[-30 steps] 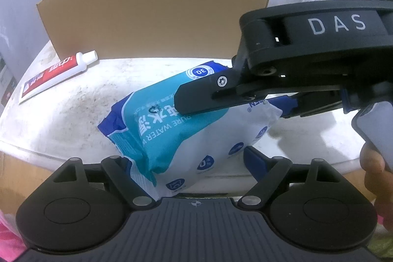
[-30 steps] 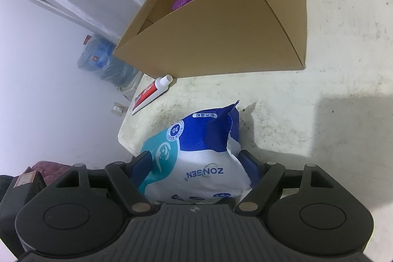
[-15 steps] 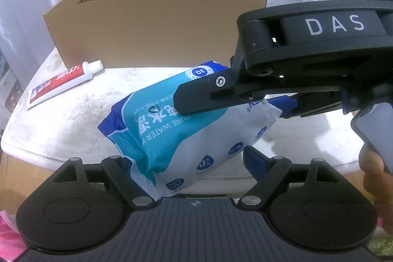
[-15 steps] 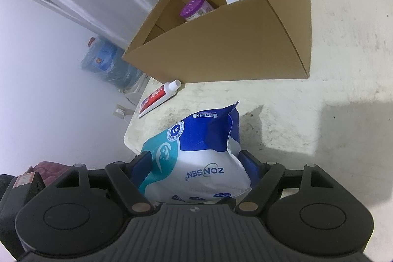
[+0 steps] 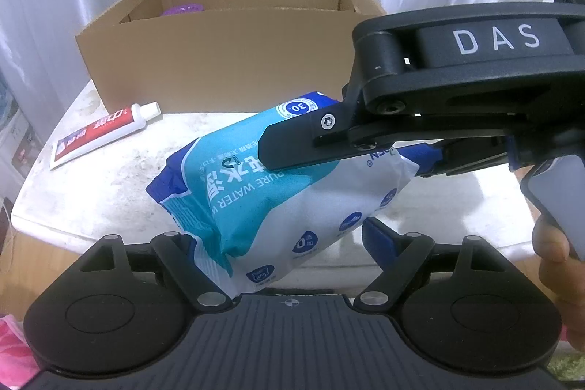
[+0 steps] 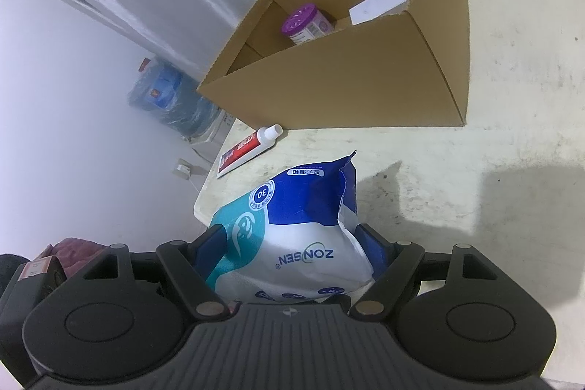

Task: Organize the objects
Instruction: 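Lift the wet-wipes pack with both grippers toward the cardboard box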

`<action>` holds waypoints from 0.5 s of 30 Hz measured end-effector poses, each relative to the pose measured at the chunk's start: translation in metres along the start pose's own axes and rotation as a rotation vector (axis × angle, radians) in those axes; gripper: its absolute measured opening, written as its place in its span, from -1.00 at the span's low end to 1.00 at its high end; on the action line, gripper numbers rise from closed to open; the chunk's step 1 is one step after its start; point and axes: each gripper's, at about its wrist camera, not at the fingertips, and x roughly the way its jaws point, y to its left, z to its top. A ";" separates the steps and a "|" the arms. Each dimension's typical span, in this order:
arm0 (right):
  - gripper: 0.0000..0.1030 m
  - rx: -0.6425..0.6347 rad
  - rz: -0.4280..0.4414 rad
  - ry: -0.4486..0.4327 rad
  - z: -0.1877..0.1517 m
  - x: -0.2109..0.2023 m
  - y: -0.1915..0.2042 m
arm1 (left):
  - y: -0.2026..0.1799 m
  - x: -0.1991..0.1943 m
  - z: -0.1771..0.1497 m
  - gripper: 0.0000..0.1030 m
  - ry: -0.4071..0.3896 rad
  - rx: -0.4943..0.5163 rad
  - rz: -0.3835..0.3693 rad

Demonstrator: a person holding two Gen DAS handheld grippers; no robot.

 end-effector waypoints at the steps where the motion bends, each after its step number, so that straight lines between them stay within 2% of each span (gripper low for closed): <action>1: 0.56 -0.001 0.000 -0.001 0.000 -0.001 0.001 | 0.000 -0.002 -0.001 0.61 -0.002 0.000 -0.001; 15: 0.56 -0.042 0.003 -0.023 0.006 -0.011 0.027 | 0.010 -0.027 0.004 0.61 -0.071 -0.016 0.013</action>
